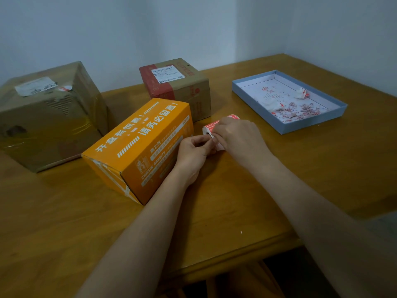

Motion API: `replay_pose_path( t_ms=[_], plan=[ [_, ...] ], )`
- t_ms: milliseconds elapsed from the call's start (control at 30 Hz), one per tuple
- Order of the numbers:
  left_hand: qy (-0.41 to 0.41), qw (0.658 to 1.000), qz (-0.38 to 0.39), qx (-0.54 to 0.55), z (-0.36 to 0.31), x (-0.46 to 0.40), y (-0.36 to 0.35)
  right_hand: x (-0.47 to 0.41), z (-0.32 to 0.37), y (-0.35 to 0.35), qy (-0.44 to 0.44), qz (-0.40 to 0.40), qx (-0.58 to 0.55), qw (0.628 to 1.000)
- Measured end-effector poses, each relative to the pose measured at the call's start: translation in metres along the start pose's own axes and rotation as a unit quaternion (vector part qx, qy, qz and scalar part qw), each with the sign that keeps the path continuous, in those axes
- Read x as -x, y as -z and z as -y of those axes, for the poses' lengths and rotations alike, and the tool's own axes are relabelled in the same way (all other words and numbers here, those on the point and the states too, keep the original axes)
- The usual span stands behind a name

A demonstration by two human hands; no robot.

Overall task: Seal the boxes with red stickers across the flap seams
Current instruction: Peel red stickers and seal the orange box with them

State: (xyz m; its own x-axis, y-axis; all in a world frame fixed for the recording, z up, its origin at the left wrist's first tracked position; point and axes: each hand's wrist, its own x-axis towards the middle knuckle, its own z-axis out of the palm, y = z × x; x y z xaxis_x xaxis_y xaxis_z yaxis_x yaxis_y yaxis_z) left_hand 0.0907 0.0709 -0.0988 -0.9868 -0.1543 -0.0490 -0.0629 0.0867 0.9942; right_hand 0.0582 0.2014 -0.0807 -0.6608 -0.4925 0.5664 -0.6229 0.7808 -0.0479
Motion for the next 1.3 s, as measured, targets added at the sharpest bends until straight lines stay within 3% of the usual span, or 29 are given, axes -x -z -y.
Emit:
replay_pose_path(
  t_ms=[567, 967, 1300],
  plan=[
    [-0.006, 1.0, 0.001, 0.005, -0.006, 0.005, -0.001, 0.001, 0.002, -0.002, -0.006, -0.029, -0.005, 1.0],
    [-0.007, 1.0, 0.004, 0.009, -0.007, 0.007, -0.001, 0.002, 0.015, 0.001, -0.082, -0.067, -0.028, 0.994],
    [-0.011, 1.0, 0.008, 0.013, -0.01, 0.01, -0.002, -0.001, 0.022, 0.005, -0.132, -0.045, -0.037, 0.989]
  ],
)
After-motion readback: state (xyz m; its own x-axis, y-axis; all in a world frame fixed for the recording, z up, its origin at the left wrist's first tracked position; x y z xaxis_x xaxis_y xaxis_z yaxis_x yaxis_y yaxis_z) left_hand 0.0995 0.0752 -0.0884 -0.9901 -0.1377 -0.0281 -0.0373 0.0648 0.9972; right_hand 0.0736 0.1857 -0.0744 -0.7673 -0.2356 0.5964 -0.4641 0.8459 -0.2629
